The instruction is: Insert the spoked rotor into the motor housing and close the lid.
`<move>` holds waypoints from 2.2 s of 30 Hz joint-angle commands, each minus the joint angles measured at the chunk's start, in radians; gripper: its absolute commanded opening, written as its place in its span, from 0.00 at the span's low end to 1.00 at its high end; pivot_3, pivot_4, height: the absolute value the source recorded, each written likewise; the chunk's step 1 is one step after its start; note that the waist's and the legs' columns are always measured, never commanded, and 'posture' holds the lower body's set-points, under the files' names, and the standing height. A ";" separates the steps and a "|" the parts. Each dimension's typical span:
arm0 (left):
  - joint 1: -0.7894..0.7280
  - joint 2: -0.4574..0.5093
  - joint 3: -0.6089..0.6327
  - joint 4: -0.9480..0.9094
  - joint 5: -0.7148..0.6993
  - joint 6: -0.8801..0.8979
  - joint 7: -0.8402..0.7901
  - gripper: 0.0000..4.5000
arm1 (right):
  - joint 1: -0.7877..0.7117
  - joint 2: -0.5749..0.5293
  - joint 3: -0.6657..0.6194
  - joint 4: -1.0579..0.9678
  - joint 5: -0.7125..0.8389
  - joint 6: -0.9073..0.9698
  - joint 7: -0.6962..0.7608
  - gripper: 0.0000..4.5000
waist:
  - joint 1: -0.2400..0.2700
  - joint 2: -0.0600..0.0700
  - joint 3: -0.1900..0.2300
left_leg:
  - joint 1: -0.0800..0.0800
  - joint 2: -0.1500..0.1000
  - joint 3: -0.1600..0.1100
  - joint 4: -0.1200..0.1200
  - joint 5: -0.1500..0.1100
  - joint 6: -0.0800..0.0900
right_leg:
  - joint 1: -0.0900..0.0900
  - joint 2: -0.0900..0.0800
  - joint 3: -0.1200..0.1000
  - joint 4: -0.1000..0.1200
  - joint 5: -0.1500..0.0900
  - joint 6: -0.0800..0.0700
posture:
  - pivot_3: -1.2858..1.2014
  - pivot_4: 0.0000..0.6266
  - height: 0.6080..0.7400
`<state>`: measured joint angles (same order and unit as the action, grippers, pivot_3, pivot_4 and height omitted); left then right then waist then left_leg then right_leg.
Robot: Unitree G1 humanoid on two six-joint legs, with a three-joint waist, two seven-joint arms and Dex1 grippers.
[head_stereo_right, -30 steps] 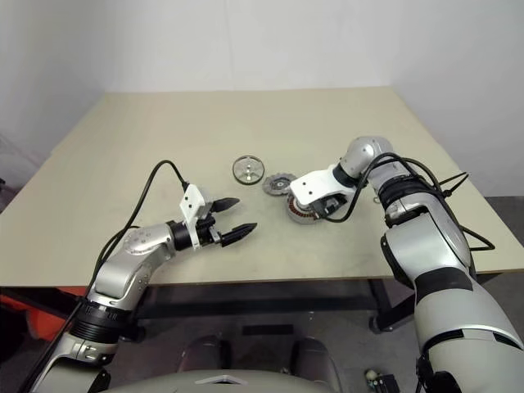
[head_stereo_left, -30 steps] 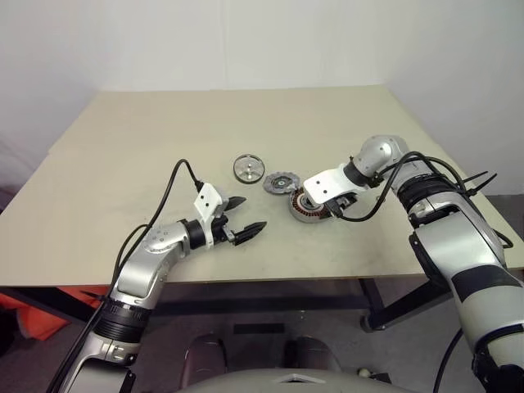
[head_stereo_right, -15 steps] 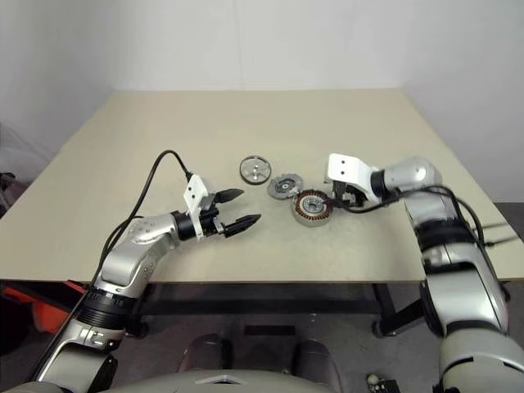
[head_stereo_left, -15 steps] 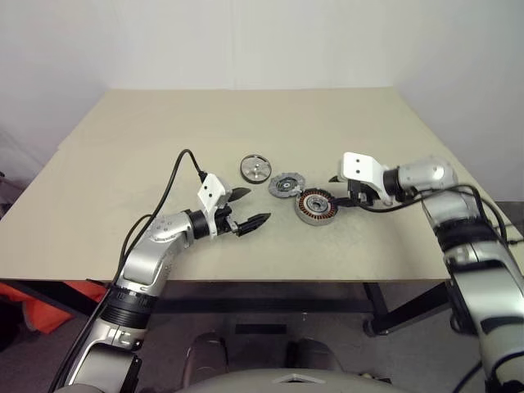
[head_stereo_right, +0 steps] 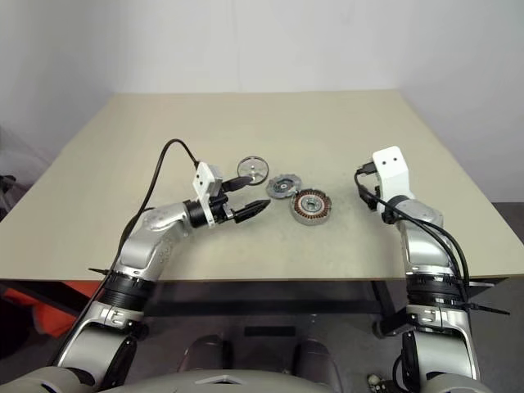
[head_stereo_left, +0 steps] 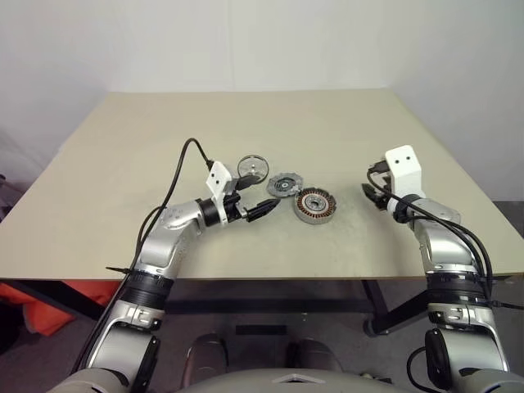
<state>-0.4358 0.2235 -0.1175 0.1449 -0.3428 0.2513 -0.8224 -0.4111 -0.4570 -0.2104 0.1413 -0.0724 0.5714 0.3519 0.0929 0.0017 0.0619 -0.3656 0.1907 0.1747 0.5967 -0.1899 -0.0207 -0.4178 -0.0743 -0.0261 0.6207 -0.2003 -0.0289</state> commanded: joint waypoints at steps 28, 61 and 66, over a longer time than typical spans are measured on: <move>0.060 0.010 0.009 -0.100 0.007 -0.016 0.035 1.00 | -0.056 0.171 -0.115 0.164 0.139 0.043 -0.377 0.61 | -0.008 0.001 0.000 | -0.001 -0.001 0.000 -0.003 0.000 0.000 | -0.001 -0.001 0.000 -0.002 0.000 0.000 | 0.52 0.00 1.00; 0.056 0.023 0.013 -0.104 0.009 -0.018 0.046 1.00 | -0.126 0.210 -0.096 0.057 0.243 0.154 -0.317 0.12 | -0.025 0.001 0.000 | 0.000 0.000 0.000 -0.004 0.000 -0.001 | -0.001 0.000 0.000 -0.002 0.000 0.000 | 0.52 0.00 1.00; 0.055 0.023 0.013 -0.104 0.008 -0.017 0.047 1.00 | -0.150 0.234 -0.074 -0.040 0.324 0.095 -0.213 0.12 | -0.023 0.001 0.000 | -0.002 -0.001 0.000 -0.004 0.000 -0.001 | -0.001 0.000 0.000 -0.002 0.000 0.000 | 0.52 0.00 1.00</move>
<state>-0.3697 0.2419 -0.1161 0.0761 -0.3302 0.2398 -0.7764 -0.5188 -0.2225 -0.2926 0.1779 0.2140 0.7043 0.1042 0.0700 0.0030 0.0619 -0.3671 0.1900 0.1748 0.5928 -0.1897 -0.0215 -0.4191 -0.0746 -0.0262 0.6183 -0.2000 -0.0290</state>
